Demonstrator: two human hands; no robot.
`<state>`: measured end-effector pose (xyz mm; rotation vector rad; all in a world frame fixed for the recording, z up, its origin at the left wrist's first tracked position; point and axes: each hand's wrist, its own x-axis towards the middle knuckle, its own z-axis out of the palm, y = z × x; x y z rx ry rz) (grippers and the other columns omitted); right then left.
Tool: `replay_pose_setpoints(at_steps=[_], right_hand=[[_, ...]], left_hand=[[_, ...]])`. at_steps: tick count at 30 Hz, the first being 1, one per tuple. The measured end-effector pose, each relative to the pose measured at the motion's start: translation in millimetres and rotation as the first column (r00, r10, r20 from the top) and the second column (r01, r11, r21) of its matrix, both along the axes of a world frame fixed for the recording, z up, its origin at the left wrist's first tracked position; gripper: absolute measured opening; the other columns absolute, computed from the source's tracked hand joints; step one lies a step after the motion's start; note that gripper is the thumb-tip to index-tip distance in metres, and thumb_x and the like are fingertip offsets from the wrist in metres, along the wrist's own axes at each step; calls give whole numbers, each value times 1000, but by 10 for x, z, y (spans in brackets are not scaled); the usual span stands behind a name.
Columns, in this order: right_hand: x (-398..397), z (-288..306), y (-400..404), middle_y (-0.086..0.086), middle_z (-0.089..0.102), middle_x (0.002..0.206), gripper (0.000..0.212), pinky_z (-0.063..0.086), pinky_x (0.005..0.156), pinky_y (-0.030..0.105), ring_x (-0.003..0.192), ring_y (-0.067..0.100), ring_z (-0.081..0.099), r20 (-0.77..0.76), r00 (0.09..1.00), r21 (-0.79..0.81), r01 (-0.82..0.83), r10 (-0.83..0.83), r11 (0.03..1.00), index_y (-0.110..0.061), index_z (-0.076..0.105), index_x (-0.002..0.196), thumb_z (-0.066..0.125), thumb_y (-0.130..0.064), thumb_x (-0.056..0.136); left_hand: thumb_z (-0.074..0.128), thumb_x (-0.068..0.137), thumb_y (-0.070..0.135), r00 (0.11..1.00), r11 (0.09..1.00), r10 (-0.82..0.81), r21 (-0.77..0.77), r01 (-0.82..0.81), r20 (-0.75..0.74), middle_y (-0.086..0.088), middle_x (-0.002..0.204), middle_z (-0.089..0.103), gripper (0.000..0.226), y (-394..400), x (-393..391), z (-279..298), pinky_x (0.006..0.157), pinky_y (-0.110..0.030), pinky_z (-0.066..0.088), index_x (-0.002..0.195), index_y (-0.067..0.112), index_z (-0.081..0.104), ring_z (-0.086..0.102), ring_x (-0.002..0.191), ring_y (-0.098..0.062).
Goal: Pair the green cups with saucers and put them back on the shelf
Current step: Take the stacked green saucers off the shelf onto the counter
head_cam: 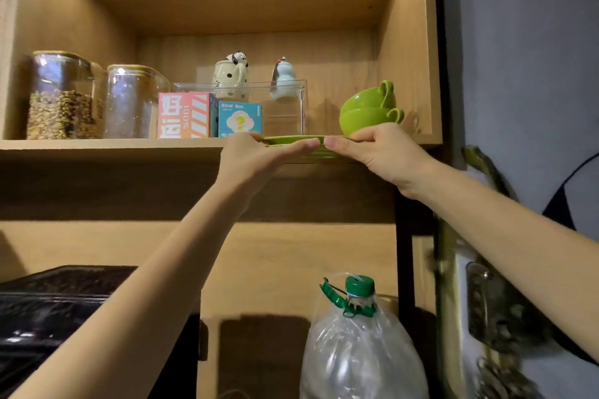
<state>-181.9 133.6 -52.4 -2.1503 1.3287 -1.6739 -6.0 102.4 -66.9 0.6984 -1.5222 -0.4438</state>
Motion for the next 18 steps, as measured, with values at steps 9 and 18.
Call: replay_pose_setpoints(at_steps=[9,18], right_hand=[[24,-1091,351,-9,71,107,51,45,85,13,105,0,60,124,987,21,-109,106,994,-20,65,108,78,-36,61],[118,-2521,643,-43,63,79,49,40,71,-4,90,-24,54,282,924,221,-325,258,920,-43,59,88,79,-10,58]], left_hand=[[81,47,49,998,998,54,16,-55,22,16,76,62,74,401,39,-1104,61,-3,45,107,12,57,61,72,12],[79,40,59,984,972,139,175,-156,108,15,112,64,100,798,148,-2634,91,-22,48,127,21,48,56,105,3]])
